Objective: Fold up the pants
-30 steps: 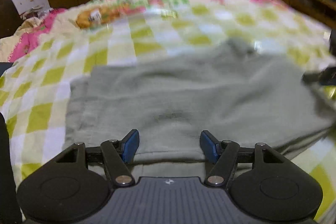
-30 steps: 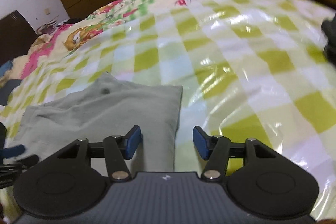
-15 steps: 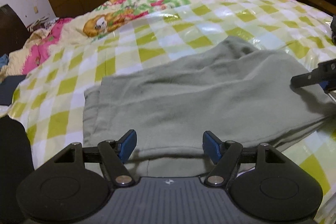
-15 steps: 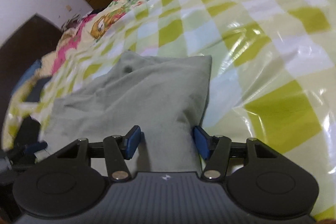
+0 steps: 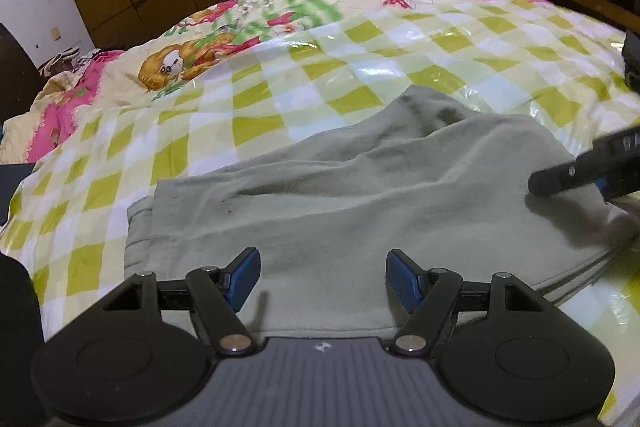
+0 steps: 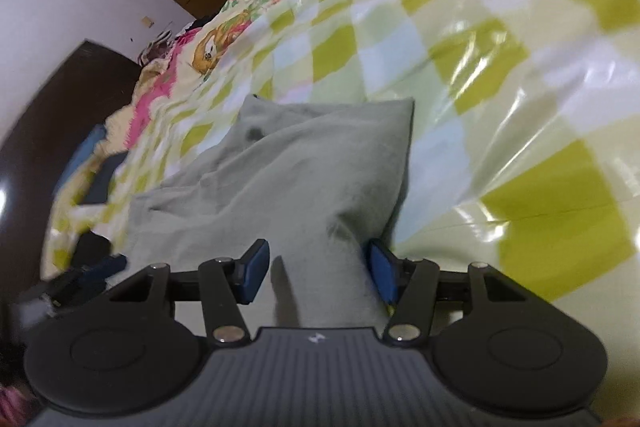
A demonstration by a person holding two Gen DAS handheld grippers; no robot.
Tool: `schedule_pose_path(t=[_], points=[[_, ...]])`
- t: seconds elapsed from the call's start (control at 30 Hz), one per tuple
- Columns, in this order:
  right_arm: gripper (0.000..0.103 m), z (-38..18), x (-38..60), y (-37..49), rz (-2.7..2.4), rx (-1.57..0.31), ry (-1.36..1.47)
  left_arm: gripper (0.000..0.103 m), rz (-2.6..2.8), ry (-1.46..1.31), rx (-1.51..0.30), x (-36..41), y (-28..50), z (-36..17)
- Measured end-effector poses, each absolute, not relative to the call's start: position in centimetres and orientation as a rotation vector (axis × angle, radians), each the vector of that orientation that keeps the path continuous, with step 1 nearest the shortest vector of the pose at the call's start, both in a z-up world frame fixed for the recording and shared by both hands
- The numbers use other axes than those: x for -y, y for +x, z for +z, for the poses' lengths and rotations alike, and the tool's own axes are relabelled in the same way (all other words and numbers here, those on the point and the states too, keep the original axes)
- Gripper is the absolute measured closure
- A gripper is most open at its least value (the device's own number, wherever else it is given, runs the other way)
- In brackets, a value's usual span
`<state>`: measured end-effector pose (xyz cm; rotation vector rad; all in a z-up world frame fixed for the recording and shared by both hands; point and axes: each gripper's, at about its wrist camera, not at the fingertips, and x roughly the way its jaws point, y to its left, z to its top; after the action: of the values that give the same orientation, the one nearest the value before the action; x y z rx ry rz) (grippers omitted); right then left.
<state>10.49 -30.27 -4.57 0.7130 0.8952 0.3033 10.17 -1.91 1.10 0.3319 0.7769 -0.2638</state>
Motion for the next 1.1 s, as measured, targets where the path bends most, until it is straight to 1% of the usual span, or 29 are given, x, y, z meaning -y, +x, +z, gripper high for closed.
schedule_pose_path(t=[0.07, 0.13, 0.17, 0.2, 0.23, 0.4, 0.5, 0.57, 0.63, 0.7, 0.8, 0.9, 1.0, 1.03, 1.1], points=[[0.054, -4.5, 31.1, 10.1, 0.320, -0.886, 0.748, 0.021, -0.264, 0.327, -0.779, 1.8, 10.5, 1.0], [0.061, -4.4, 31.8, 9.3, 0.306, -0.897, 0.723, 0.021, -0.279, 0.322, -0.775, 1.6, 10.6, 0.9], [0.065, -4.4, 32.1, 9.0, 0.306, -0.903, 0.708, 0.021, -0.284, 0.330, -0.771, 1.7, 10.6, 0.7], [0.071, -4.5, 32.5, 8.8, 0.308, -0.908, 0.707, 0.021, -0.288, 0.337, -0.772, 1.6, 10.7, 0.5], [0.073, -4.6, 32.9, 8.7, 0.313, -0.908, 0.721, 0.021, -0.294, 0.337, -0.776, 1.6, 10.8, 0.3], [0.074, -4.6, 33.4, 9.0, 0.375, -0.948, 0.698, 0.021, -0.311, 0.321, -0.778, 1.3, 10.8, 0.3], [0.073, -4.7, 34.4, 8.6, 0.383, -0.959, 0.737, 0.021, -0.324, 0.313, -0.775, 1.2, 10.8, 0.3], [0.069, -5.2, 34.5, 8.9, 0.401, -0.967, 0.780, 0.021, -0.332, 0.315, -0.775, 1.4, 10.9, 0.0], [0.062, -5.6, 34.0, 9.4, 0.440, -0.968, 0.826, 0.021, -0.337, 0.309, -0.777, 1.6, 11.0, -0.2], [0.059, -5.9, 33.3, 9.9, 0.453, -0.957, 0.850, 0.021, -0.342, 0.301, -0.777, 1.7, 11.0, -0.2], [0.059, -5.8, 33.1, 10.4, 0.446, -0.945, 0.893, 0.021, -0.344, 0.318, -0.778, 1.9, 11.0, -0.3], [0.059, -5.0, 35.0, 9.1, 0.454, -0.890, 0.940, 0.021, -0.351, 0.327, -0.777, 1.7, 10.9, 0.0], [0.059, -4.2, 36.5, 8.5, 0.362, -0.862, 0.865, 0.021, -0.353, 0.339, -0.781, 1.9, 10.9, -0.3], [0.062, -4.2, 36.9, 8.6, 0.337, -0.862, 0.841, 0.020, -0.351, 0.340, -0.783, 2.0, 10.9, -0.4], [0.062, -4.3, 37.2, 9.3, 0.336, -0.874, 0.838, 0.021, -0.350, 0.332, -0.788, 2.2, 11.0, -0.3]])
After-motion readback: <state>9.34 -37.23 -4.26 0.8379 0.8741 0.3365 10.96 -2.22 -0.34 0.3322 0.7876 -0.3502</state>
